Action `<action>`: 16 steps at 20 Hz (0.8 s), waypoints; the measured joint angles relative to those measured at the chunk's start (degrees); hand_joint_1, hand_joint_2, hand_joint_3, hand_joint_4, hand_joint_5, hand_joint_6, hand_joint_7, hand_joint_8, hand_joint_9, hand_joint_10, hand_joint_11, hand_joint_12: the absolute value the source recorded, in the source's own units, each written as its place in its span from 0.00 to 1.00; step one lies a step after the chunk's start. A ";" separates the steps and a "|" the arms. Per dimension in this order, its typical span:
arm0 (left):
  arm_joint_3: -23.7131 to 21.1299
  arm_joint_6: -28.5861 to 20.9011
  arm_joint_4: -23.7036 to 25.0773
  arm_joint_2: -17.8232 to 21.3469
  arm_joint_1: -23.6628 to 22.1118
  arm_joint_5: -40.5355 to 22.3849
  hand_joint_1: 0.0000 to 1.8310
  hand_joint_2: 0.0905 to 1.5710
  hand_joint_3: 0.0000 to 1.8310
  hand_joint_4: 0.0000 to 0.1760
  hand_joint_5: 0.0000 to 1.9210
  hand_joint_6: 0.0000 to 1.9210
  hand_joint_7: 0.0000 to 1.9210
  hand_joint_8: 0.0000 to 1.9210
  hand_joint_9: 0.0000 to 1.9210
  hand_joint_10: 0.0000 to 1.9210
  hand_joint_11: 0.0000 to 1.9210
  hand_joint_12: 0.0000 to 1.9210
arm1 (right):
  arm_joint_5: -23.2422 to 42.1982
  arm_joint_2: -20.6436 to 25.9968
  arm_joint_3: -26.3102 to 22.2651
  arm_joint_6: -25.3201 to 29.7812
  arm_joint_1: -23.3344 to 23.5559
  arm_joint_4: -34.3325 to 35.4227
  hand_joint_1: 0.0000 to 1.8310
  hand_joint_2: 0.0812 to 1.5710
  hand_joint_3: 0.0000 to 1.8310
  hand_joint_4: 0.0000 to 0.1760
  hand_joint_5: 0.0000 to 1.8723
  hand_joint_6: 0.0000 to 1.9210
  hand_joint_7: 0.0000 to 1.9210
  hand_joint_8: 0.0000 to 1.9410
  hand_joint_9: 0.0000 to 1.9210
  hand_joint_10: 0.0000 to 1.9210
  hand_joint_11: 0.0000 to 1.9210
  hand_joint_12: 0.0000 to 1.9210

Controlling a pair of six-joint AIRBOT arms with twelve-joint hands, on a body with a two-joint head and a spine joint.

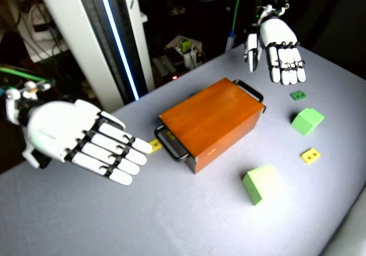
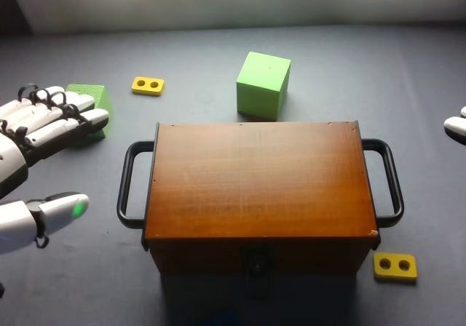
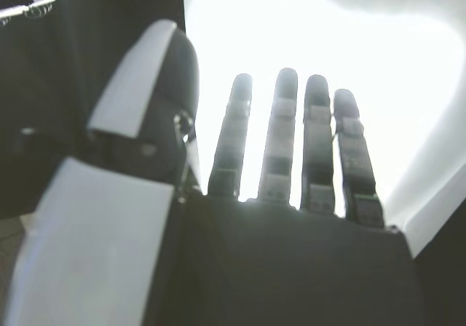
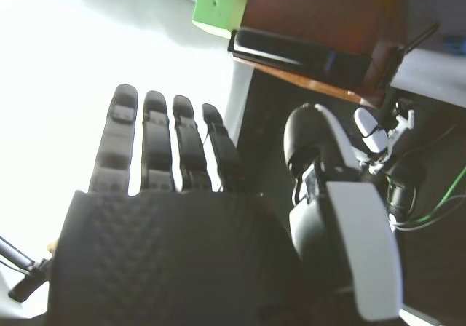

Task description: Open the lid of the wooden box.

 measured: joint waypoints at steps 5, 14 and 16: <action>-0.13 -0.31 -0.46 0.00 0.96 0.07 0.08 0.89 0.00 0.00 0.06 0.00 0.01 0.00 0.00 0.00 0.00 0.00 | -0.02 -0.02 0.00 -0.07 0.35 0.02 0.23 0.86 0.00 0.00 0.03 0.01 0.00 0.00 0.00 0.00 0.00 0.00; -0.44 -1.84 -0.59 0.00 2.84 1.07 0.09 0.89 0.00 0.00 0.08 0.00 0.03 0.00 0.00 0.00 0.00 0.00 | -2.82 -1.55 0.28 -0.07 0.35 -0.02 0.19 0.87 0.00 0.00 0.02 0.00 0.00 0.00 0.00 0.00 0.00 0.00; -0.44 -2.12 -0.63 -0.04 3.39 1.62 0.07 0.90 0.00 0.00 0.07 0.00 0.02 0.00 0.00 0.00 0.00 0.00 | -4.63 -1.99 0.52 -0.09 1.09 0.02 0.20 0.87 0.00 0.00 0.03 0.00 0.00 0.00 0.00 0.00 0.00 0.00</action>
